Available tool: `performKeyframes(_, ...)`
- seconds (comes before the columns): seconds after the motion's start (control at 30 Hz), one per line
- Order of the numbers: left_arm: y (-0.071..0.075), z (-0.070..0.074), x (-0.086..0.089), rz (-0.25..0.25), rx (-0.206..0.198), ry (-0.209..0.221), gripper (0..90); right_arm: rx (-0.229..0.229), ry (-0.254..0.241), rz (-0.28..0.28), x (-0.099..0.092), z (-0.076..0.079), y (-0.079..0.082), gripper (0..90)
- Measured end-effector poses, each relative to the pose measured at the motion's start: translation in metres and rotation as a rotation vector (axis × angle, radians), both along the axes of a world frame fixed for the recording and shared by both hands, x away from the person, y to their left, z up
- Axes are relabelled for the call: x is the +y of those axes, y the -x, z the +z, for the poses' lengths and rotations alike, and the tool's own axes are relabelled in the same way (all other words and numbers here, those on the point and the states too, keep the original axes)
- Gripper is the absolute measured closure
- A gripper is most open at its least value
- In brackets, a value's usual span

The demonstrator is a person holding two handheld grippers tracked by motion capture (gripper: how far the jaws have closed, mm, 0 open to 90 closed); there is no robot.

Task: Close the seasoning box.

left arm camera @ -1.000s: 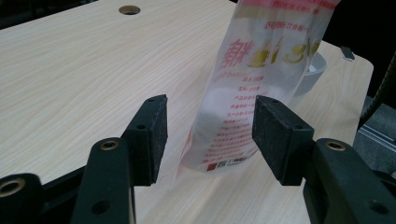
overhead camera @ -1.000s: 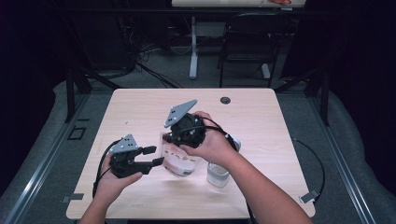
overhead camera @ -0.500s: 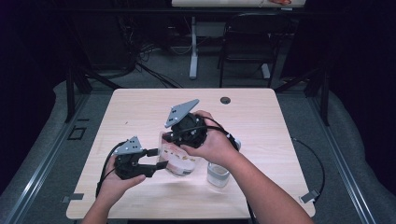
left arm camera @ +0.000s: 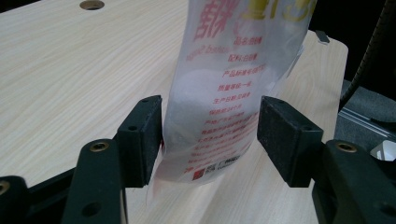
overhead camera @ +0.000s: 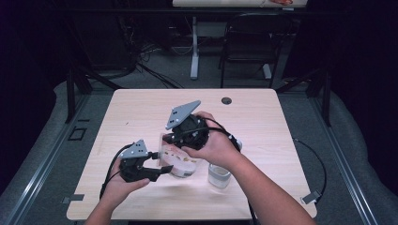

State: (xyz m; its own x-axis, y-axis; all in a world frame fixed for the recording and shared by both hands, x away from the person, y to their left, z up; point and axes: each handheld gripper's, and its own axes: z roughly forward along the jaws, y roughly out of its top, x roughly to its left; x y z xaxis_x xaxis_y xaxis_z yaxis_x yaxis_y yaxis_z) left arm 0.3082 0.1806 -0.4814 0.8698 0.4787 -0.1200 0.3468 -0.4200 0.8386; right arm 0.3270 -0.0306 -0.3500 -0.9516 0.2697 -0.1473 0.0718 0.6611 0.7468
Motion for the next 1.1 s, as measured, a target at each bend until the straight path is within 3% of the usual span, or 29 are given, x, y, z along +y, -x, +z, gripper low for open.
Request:
performKeyframes(0.33, -0.004, -0.012, -0.001, -0.031, 0.019, 0.027, 36.4, -0.015, 0.009, 0.018, 0.002, 0.004, 0.005, 90.0)
performKeyframes(0.73, -0.005, -0.02, -0.005, -0.054, 0.025, 0.013, 32.9, -0.02, -0.001, 0.022, 0.003, 0.004, 0.007, 90.0)
performKeyframes(0.83, -0.005, -0.023, -0.005, -0.057, 0.035, 0.034, 32.9, -0.02, 0.0, 0.026, 0.003, 0.005, 0.007, 90.0)
performKeyframes(1.1, -0.006, -0.029, -0.007, -0.07, 0.04, 0.018, 32.3, -0.024, -0.001, 0.027, 0.002, 0.005, 0.008, 90.0)
